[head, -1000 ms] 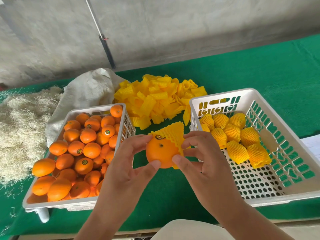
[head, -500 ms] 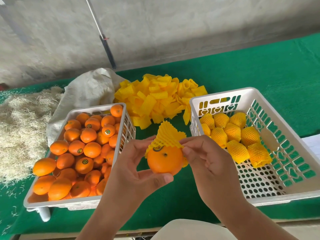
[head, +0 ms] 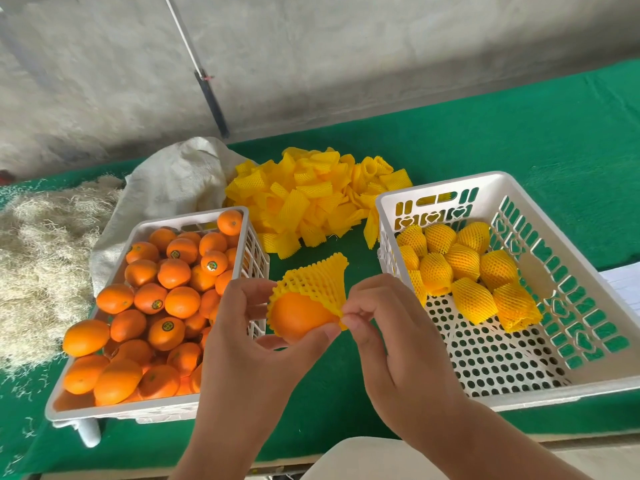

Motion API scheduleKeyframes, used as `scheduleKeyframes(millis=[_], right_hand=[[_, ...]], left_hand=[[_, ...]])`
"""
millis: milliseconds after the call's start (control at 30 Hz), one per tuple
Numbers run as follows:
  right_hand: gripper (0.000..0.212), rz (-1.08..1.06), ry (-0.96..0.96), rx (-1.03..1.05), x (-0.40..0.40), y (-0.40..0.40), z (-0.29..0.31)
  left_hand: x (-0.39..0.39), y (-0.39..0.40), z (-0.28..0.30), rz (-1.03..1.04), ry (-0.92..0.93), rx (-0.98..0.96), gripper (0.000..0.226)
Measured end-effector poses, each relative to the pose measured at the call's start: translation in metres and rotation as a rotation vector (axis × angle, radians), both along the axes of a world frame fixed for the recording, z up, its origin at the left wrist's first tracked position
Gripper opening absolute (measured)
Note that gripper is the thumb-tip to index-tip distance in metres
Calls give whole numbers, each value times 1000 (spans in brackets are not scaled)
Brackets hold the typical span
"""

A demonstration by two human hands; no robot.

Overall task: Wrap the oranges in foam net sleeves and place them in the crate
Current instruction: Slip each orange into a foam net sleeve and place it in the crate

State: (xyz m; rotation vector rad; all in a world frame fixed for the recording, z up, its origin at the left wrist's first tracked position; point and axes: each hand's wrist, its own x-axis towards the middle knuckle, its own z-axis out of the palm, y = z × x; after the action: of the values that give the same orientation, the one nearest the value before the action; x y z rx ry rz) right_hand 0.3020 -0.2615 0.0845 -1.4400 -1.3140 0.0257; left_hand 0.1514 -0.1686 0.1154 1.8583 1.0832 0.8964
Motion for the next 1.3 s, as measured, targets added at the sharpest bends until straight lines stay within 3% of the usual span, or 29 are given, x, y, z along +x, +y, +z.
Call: scheduleKeyframes(millis=[233,533,600,733,800,1033,1167,1300], right_hand=[[6,17,55,2,-3,2,-1],[10,20,235,-64,-2,0,1],[15,68,368,-103,-3,-1,4],[35,310,827,-268,-7,-3,8],[46,321,926,-292,-6,-5,10],[77,104,900,-277,4,-11,8],[74,242,981,-271,11,-13,5],[69,334,1088,-250,14,-14,4]], left_hand=[[9,-9,3,164,33,123,75],[9,-11,2,180,3,177,79],[9,-10,3,169,17,208,81],[10,-11,7,115,72,273,75],[10,-14,10,62,107,316,71],[4,-19,19,-211,92,262,50],[2,-14,21,-234,24,281,35],[5,-13,14,-203,42,481,25]])
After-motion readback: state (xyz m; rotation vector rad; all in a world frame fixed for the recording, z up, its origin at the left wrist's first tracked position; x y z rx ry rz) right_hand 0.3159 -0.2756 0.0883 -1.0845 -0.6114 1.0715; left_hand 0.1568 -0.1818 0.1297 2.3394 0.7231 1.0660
